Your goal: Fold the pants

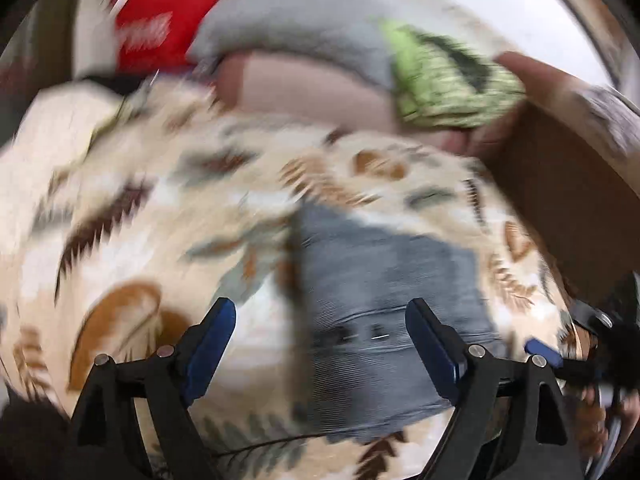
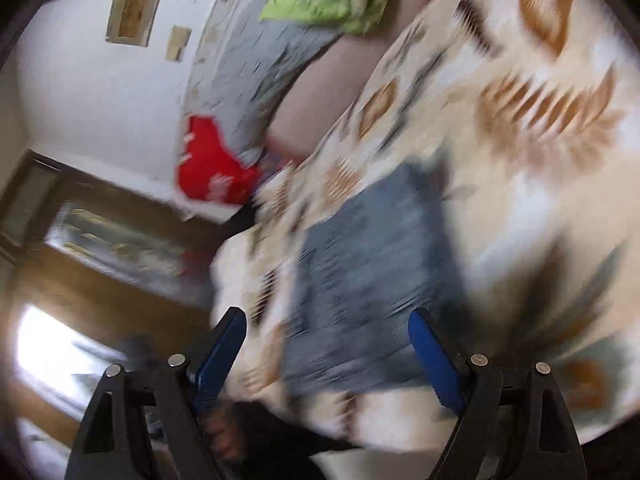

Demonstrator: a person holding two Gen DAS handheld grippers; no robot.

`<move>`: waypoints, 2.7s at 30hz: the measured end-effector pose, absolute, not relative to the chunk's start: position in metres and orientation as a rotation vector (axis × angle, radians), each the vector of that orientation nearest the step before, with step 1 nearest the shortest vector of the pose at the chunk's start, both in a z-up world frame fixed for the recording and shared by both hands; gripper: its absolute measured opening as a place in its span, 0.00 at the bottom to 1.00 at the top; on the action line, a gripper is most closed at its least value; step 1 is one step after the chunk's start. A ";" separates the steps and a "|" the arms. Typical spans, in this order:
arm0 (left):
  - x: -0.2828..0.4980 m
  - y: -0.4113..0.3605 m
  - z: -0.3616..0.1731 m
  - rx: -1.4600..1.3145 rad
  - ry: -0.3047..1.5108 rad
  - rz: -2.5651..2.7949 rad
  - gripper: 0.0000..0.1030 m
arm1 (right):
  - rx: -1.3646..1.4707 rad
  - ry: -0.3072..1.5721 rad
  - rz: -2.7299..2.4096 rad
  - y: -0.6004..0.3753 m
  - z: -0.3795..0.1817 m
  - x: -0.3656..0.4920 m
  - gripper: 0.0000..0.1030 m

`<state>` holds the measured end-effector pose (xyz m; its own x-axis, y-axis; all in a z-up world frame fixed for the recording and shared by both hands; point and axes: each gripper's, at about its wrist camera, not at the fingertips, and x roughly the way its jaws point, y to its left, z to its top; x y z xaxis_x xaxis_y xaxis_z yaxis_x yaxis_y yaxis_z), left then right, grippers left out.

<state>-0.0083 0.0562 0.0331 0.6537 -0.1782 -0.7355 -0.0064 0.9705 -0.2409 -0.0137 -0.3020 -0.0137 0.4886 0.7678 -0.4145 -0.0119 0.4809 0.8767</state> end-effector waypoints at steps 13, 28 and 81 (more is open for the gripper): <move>0.008 0.030 -0.023 -0.166 0.941 -0.143 0.85 | 0.962 1.098 0.390 -0.293 -0.032 -0.009 0.73; 0.007 0.034 -0.043 -0.197 0.940 -0.150 0.90 | 0.843 1.166 0.206 -0.281 -0.046 0.010 0.13; -0.006 0.025 -0.001 -0.155 0.822 -0.147 0.95 | 0.368 1.166 0.240 -0.255 -0.036 0.059 0.26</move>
<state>-0.0055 0.0250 -0.0010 0.6721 -0.1900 -0.7156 0.0698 0.9785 -0.1942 0.0586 -0.2548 -0.0365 0.3788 0.3705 -0.8481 0.0061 0.9154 0.4026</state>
